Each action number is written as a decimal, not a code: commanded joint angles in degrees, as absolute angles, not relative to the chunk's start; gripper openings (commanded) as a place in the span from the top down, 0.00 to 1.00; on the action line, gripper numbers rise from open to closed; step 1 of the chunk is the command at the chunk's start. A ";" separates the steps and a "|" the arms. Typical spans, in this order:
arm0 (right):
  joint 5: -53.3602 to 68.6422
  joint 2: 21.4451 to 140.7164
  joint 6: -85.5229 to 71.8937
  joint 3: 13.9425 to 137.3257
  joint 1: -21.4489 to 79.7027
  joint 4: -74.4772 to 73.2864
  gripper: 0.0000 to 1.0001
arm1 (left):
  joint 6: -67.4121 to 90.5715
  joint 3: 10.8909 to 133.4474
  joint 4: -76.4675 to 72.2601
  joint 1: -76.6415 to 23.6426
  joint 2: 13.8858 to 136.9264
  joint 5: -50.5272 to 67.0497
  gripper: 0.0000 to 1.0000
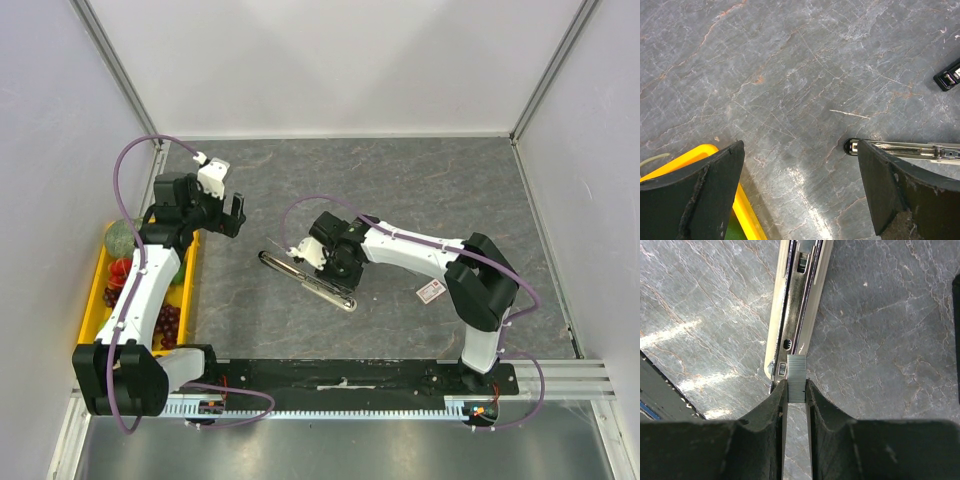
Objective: Load the staples into the stapler
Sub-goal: Install the staple into the stapler.
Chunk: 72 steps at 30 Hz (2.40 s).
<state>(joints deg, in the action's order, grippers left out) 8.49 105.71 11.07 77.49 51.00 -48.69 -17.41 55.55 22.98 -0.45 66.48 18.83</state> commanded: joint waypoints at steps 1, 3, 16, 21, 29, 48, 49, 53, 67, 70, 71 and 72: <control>8.79 104.51 10.37 77.78 51.15 -48.16 0.75 | -15.82 54.84 20.30 -0.18 66.01 20.57 0.00; 8.88 103.71 10.37 77.43 51.33 -48.25 0.74 | -15.91 54.76 20.22 -0.18 66.09 20.39 0.00; 9.58 101.60 8.70 74.71 51.77 -47.02 0.75 | -15.64 55.02 20.30 -0.18 66.71 19.42 0.01; 6.17 102.22 9.14 74.79 51.86 -46.85 0.76 | -15.56 54.84 20.22 -0.18 66.88 19.34 0.01; -2.19 103.54 10.55 75.06 52.56 -46.49 0.78 | -15.29 54.58 20.30 -0.18 66.27 20.13 0.01; -11.51 106.00 12.74 79.80 53.61 -46.32 0.82 | -14.94 53.88 19.95 -0.18 66.09 22.15 0.01; -11.17 105.82 12.83 79.80 53.61 -46.32 0.82 | -14.77 53.88 19.95 -0.18 66.09 22.24 0.01; -9.85 104.42 12.74 80.51 53.61 -46.41 0.82 | -14.68 53.61 19.69 -0.18 66.18 22.76 0.01; 4.39 105.38 16.61 83.58 50.45 -55.54 0.82 | -14.59 53.44 19.86 -0.18 65.92 23.91 0.01; 4.92 105.47 17.05 83.23 49.13 -56.07 0.82 | -14.41 53.44 19.86 -0.18 65.83 23.91 0.01; 4.92 105.47 17.14 83.15 48.96 -56.07 0.81 | -14.41 53.44 19.86 -0.18 65.83 23.99 0.01; 4.92 105.47 17.31 82.71 48.96 -55.99 0.82 | -14.41 53.44 19.86 -0.18 65.92 23.99 0.01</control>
<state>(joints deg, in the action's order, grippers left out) 2.83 105.93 16.10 81.12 49.84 -54.11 -15.97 53.82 22.13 -0.45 66.89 22.70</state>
